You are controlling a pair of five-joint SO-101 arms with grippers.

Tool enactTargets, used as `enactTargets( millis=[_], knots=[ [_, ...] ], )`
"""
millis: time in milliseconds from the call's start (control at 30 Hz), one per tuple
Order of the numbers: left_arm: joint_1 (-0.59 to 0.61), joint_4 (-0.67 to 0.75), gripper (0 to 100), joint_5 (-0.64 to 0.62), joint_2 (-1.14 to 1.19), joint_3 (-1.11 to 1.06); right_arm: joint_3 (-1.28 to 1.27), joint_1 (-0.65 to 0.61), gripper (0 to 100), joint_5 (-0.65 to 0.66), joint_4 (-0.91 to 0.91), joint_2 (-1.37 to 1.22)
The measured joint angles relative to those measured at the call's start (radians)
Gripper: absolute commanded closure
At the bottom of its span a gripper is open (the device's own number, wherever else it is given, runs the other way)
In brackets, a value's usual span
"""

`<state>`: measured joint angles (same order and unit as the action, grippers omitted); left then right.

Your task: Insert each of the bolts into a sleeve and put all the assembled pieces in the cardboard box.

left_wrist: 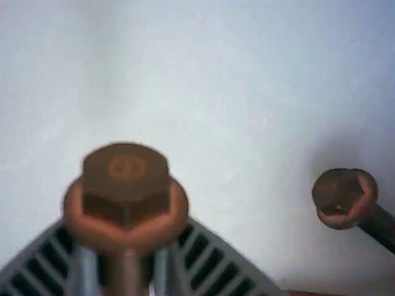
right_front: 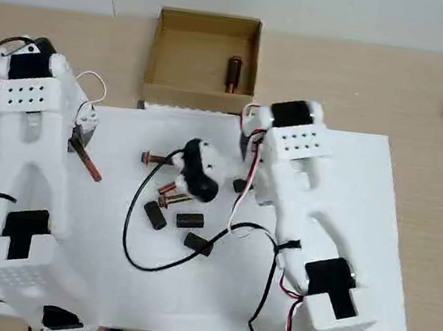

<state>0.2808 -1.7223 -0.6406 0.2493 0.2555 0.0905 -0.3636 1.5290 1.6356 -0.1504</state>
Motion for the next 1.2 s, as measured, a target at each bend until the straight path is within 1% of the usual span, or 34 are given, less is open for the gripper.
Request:
enactTargets(
  millis=[267,533,700,833,1000,1067,1200],
  knots=[
    [0.003,0.000,100,0.000,0.000,0.000,0.000,-0.063,73.2,0.020,0.002,-0.043],
    [0.003,0.000,100,0.000,-0.095,0.000,0.035,-0.046,73.2,0.046,-0.018,-0.175],
    [0.003,0.000,100,0.000,-0.109,-0.014,0.117,-0.043,73.2,0.046,-0.031,-0.250],
    [0.003,0.000,100,0.000,-0.109,-0.015,0.187,-0.009,73.2,0.046,-0.069,-0.318],
    [0.003,0.000,100,0.000,-0.109,-0.015,0.207,0.017,73.8,0.046,-0.084,-0.379],
    [0.003,0.000,100,-0.002,-0.109,-0.015,0.209,0.017,77.7,0.046,-0.084,-0.388],
    [0.003,0.000,100,-0.002,-0.109,-0.015,0.230,0.017,91.5,0.064,-0.086,-0.399]
  ],
)
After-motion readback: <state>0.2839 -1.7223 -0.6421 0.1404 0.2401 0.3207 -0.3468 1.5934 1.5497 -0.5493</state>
